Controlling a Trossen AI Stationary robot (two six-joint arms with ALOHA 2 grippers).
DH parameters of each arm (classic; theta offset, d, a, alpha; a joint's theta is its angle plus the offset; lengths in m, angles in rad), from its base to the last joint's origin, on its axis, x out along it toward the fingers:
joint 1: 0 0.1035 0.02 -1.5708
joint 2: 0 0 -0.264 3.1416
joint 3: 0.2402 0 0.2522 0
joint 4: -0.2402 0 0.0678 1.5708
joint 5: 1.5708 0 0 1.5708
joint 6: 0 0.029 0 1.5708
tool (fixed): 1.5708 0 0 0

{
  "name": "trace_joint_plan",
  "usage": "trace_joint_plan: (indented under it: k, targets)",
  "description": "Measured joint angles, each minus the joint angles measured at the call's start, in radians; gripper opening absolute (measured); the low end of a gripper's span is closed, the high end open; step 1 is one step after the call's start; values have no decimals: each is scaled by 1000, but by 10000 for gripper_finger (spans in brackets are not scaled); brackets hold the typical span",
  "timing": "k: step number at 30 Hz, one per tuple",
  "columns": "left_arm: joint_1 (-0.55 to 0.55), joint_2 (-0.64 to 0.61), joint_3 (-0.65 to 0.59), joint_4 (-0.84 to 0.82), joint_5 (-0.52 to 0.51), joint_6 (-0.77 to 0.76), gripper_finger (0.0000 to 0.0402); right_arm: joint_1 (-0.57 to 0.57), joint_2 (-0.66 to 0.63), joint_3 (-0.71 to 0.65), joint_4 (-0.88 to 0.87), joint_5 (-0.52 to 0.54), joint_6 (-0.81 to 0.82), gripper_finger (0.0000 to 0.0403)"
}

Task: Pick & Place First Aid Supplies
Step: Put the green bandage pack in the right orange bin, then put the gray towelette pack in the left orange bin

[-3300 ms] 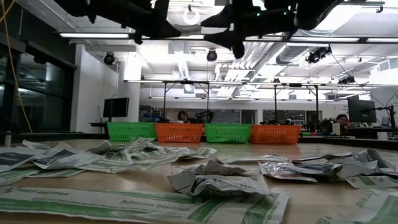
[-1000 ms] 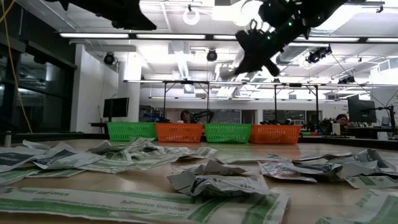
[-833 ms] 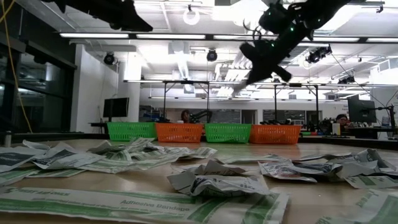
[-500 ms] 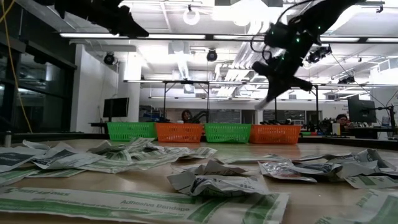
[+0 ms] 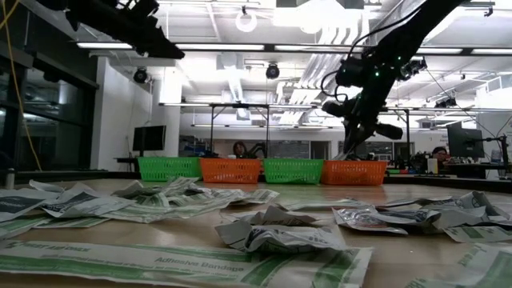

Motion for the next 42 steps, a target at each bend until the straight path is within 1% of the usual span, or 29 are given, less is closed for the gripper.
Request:
trace_joint_plan:
  k: [6, 9, 12, 19, 23, 31, 35, 42]
  targets:
    - [4, 0, 0, -26, 5, 0, 147, 0, 31, 0, 42, 14, 26, 1]
    - [4, 0, 0, -25, 11, 7, 147, 0, 31, 0, 48, 14, 26, 10]
    - [4, 0, 0, -25, 22, 21, 147, 0, 31, 0, 44, 19, 26, 29]
    - [4, 0, 0, -25, 33, 22, 147, -1, 31, 0, 44, 51, 40, 93]
    - [4, 0, 0, -25, 33, 22, 147, -6, 31, 0, 43, 75, 45, 114]
    - [4, 0, 0, -46, 30, 22, 147, -6, 1, 0, 71, 187, 37, 119]
    - [4, 0, 0, -48, 29, 22, 147, -6, -19, 0, 100, 204, 35, 119]
    - [3, 0, 0, -54, 30, 18, 147, -5, -74, 0, 123, 215, -22, 119]
